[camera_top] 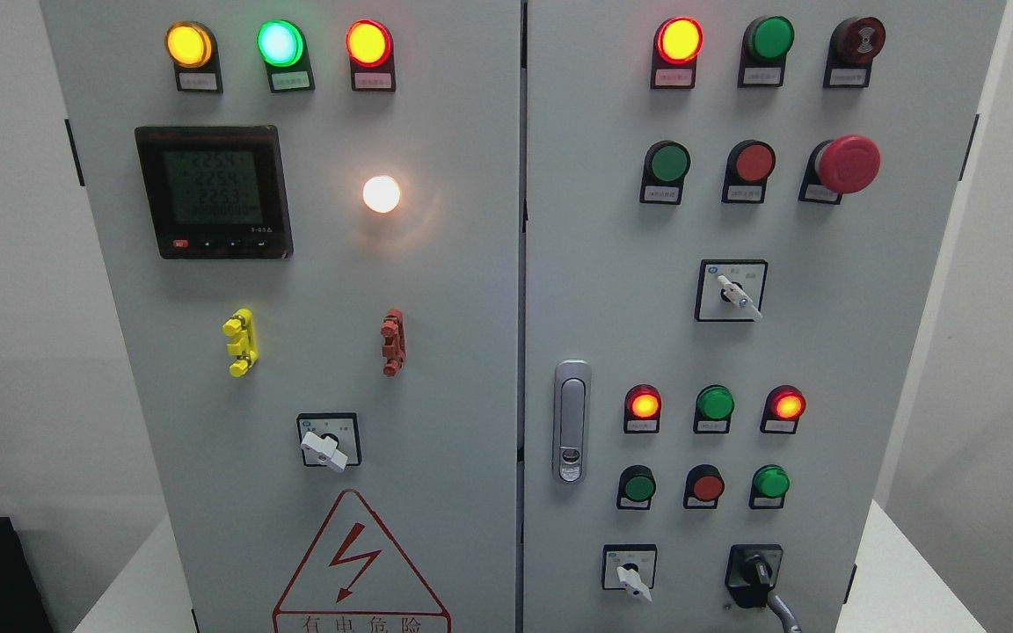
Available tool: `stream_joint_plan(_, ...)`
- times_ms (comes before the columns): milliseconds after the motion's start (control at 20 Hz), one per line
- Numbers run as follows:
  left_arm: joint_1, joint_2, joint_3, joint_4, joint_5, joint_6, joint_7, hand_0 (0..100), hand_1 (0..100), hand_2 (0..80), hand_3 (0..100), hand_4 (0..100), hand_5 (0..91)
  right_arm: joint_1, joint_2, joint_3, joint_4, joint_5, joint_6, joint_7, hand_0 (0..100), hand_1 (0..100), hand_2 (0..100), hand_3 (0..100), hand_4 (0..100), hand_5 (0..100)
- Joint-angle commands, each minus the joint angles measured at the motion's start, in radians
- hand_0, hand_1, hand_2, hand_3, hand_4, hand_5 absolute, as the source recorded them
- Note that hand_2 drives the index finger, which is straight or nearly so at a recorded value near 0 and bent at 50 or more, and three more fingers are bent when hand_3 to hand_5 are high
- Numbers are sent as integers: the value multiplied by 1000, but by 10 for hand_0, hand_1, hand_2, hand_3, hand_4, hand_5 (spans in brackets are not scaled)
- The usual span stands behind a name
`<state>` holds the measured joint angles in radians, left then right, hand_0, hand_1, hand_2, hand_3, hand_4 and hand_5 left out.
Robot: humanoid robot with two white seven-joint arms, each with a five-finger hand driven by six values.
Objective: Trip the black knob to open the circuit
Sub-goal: 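Raise the right hand up to the black rotary knob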
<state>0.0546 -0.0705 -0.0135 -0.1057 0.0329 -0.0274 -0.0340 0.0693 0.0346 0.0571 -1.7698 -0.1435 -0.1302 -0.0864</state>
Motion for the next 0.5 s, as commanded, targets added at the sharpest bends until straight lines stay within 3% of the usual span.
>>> stream_joint_plan(0,-2,-2,1,0,2,-2,0,120,389,0,0,0,0,-8,-2,9,-19,-2,0,0,567,809,0,1000,962,865)
stream_joint_plan(450,-4,-2,1,0,2,-2,0,120,389,0,0,0,0,-8,-2,10,-19,-2,4,0,569,808,0,1000,961,864)
